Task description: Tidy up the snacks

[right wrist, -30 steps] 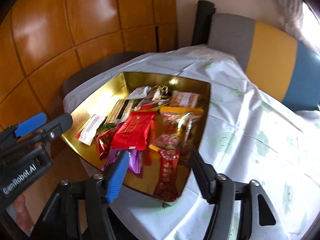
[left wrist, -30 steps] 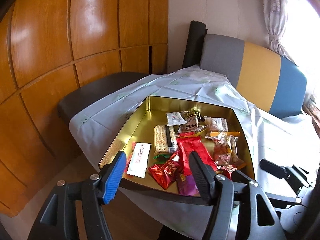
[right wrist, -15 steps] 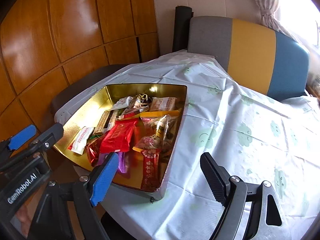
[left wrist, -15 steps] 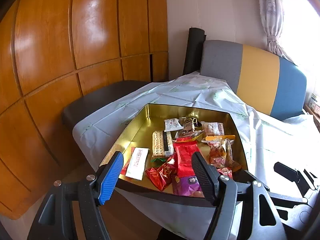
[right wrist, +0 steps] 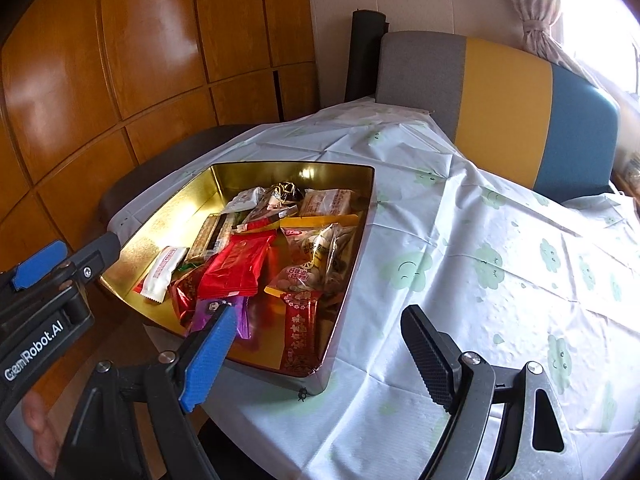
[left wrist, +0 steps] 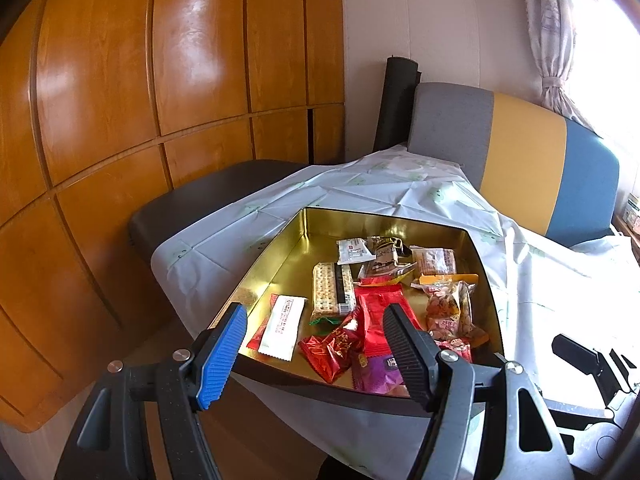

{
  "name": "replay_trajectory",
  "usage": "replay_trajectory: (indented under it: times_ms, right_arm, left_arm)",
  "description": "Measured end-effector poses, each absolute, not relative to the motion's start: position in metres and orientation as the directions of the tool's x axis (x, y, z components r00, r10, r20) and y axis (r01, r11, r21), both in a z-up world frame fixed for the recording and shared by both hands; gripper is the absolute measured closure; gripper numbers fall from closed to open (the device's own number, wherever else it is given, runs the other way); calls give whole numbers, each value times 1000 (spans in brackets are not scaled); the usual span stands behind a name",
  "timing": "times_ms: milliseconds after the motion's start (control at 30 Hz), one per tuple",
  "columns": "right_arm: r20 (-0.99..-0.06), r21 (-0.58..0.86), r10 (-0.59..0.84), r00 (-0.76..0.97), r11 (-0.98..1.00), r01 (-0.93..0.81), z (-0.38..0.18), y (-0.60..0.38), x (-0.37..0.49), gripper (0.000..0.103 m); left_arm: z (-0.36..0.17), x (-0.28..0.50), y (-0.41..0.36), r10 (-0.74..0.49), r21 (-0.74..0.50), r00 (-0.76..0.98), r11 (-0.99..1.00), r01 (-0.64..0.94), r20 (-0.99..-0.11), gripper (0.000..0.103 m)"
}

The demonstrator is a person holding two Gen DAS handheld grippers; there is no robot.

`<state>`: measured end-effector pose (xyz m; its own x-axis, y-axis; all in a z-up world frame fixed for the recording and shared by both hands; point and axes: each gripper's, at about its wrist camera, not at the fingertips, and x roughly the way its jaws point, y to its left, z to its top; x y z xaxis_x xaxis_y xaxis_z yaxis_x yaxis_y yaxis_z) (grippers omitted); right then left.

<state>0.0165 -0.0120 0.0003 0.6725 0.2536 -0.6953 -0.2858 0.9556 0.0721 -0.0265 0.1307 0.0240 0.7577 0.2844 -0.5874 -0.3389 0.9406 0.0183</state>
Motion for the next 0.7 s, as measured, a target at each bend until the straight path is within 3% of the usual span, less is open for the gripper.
replay_trajectory:
  times_ms: [700]
  right_arm:
    - [-693,59,252,675,954,-296,2,-8,13,17]
  left_arm:
    - [27,-30,132,302,20,758,934,-357,-579,32]
